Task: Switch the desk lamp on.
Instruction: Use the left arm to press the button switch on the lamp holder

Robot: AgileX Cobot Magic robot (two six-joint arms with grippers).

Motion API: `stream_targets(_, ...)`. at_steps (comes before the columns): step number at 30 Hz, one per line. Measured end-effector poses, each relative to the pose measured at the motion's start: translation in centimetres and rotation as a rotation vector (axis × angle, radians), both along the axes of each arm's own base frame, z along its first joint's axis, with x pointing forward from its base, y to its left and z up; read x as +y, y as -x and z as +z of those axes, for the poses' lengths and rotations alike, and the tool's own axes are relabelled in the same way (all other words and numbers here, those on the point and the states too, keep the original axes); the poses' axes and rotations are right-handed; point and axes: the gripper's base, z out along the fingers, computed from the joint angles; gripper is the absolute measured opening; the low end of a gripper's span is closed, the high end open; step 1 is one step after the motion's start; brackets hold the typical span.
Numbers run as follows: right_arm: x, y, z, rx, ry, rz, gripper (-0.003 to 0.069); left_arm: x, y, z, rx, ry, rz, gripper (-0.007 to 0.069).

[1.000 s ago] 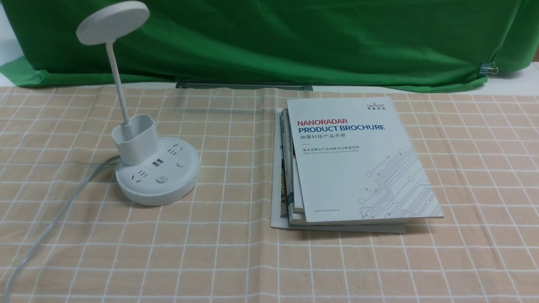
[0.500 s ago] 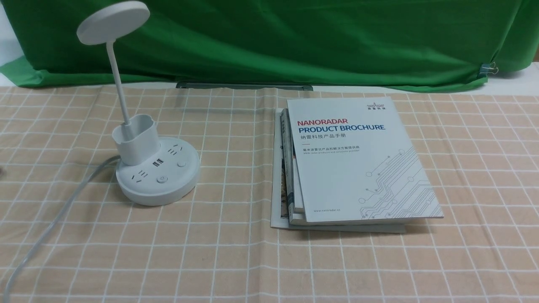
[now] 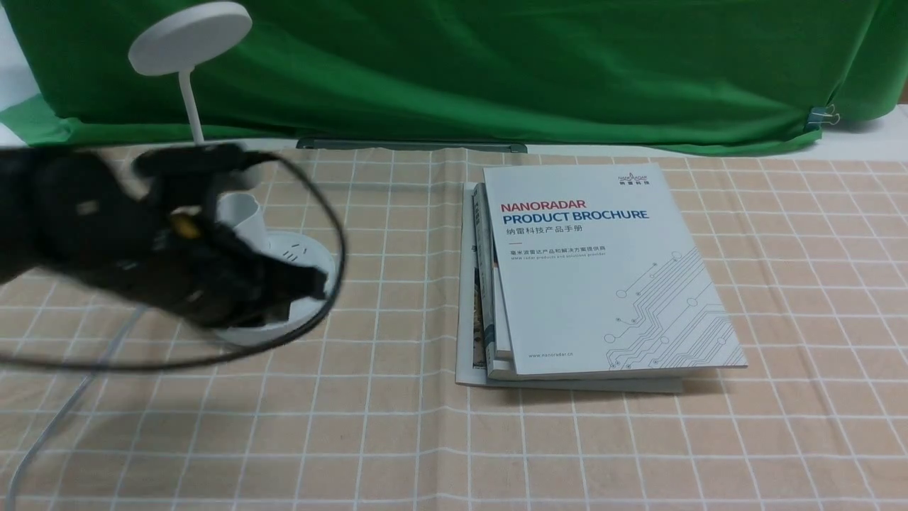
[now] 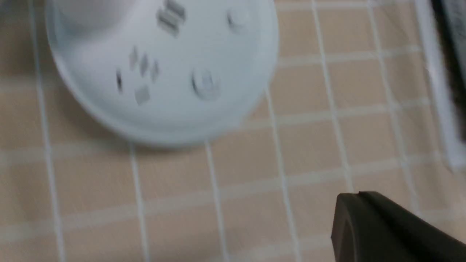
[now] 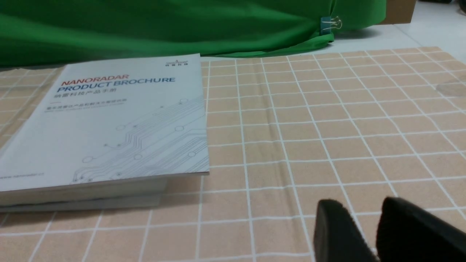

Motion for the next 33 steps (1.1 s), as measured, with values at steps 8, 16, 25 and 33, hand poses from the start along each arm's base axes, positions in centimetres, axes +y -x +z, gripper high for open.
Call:
stream_targets(8, 0.0, 0.0, 0.0, 0.000, 0.000, 0.000, 0.0239, -1.4, -5.9, -3.0, -0.006, -0.125, 0.027, -0.0001)
stream_targets(16, 0.0, 0.0, 0.0, 0.000, 0.000, 0.000, 0.0239, -2.3, -8.3, -5.1, -0.030, -0.121, 0.025, -0.0001)
stream_targets(25, 0.0, 0.0, 0.0, 0.000, 0.000, 0.000, 0.0239, -2.1, -8.1, -5.6, 0.004, -0.149, 0.037, -0.0001)
stream_targets(33, 0.0, 0.0, 0.0, 0.000, 0.000, 0.000, 0.0239, -2.1, -8.1, -5.8, 0.014, -0.156, 0.036, -0.0001)
